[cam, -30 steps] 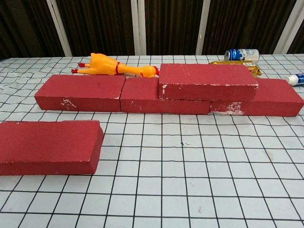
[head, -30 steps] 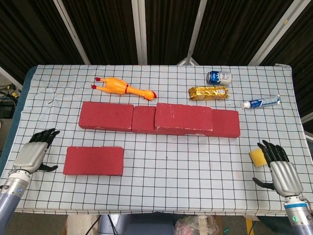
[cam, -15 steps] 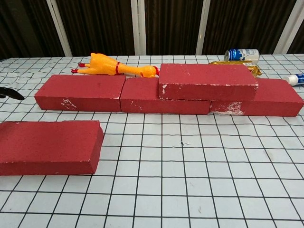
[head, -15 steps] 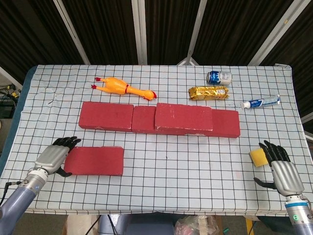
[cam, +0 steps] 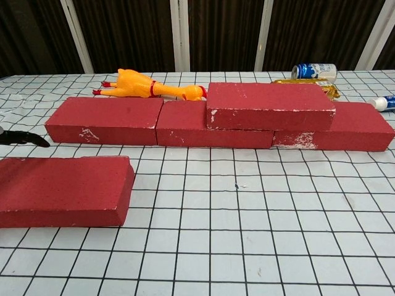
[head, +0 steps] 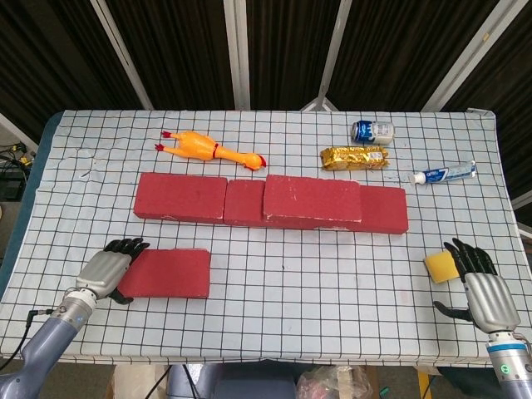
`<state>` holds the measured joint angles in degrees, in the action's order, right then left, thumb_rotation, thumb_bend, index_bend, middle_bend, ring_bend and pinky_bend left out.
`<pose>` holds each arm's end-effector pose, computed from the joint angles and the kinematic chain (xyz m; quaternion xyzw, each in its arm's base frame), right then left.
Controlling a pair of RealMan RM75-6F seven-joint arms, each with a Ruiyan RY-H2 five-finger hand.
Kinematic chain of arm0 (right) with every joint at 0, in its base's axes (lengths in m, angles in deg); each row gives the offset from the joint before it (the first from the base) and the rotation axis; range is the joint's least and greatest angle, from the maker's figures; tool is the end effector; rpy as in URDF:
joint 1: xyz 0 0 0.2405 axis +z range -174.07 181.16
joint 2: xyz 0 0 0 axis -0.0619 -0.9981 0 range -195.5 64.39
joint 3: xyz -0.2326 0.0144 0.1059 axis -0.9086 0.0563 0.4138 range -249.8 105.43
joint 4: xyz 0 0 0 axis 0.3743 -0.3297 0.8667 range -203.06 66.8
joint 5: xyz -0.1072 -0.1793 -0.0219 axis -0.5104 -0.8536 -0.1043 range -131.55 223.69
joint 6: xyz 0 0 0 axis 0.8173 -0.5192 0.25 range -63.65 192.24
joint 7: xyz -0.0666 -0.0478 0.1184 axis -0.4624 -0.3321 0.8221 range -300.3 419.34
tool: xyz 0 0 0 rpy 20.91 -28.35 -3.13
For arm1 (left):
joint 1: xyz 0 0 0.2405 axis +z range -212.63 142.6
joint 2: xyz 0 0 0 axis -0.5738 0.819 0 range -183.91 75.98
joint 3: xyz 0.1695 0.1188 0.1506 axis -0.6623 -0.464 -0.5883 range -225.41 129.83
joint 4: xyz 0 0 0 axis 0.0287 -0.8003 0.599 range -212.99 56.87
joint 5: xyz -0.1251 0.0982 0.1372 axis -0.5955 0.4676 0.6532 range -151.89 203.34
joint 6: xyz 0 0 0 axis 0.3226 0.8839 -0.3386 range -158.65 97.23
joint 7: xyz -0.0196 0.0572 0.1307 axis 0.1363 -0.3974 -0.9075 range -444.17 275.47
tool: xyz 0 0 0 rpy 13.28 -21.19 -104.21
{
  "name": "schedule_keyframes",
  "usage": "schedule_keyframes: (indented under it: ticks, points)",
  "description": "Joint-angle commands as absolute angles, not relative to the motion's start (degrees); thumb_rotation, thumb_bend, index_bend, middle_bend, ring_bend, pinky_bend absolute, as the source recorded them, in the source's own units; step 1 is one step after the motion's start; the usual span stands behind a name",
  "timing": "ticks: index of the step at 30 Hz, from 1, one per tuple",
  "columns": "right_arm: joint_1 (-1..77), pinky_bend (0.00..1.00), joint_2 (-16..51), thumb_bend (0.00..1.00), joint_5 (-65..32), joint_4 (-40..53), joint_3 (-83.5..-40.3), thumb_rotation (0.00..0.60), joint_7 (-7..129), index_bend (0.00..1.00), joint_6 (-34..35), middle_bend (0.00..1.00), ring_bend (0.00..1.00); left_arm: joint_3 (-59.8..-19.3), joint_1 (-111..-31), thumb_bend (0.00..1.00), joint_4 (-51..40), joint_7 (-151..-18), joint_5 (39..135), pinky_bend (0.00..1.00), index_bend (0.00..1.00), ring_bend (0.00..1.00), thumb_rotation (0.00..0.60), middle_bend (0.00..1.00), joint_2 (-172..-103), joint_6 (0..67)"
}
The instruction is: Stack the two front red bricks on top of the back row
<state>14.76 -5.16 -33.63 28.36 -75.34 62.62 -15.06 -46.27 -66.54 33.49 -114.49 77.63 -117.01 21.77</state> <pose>-0.3113 -0.1901 0.1529 0.6064 -0.4536 0.3534 0.5492 -0.2260 0.2535 0.0690 -0.7451 -0.4664 -0.1920 0.4365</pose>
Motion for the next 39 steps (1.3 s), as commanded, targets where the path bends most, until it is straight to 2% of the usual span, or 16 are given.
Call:
schedule_keyframes:
  ticks: [1, 23, 30, 39]
  points:
    - [14.62, 0.00, -5.23, 0.17, -33.50, 28.32, -75.01, 0.600, 62.68, 0.05, -14.68, 0.00, 0.00, -46.80, -67.04, 0.00, 32.83, -115.30, 77.17, 0.00, 0.03, 0.00, 0.600, 0.00, -118.13, 22.43]
    - [13.41, 0.00, -5.39, 0.17, -32.71, 28.19, -72.69, 0.600, 62.33, 0.05, -12.92, 0.00, 0.00, -47.63, -71.55, 0.00, 31.26, -117.03, 73.41, 0.00, 0.03, 0.00, 0.600, 0.00, -121.91, 22.82]
    - [13.14, 0.00, -5.68, 0.17, -32.79, 28.26, -72.31, 0.600, 62.43, 0.05, -12.29, 0.00, 0.00, -48.10, -73.02, 0.00, 31.56, -118.91, 71.81, 0.06, 0.03, 0.00, 0.600, 0.05, -122.62, 23.71]
    - [12.88, 0.00, -5.91, 0.17, -32.59, 28.24, -71.74, 0.600, 62.82, 0.05, -11.58, 0.00, 0.00, -48.95, -74.82, 0.00, 31.39, -121.04, 68.19, 0.07, 0.03, 0.02, 0.600, 0.07, -123.44, 24.27]
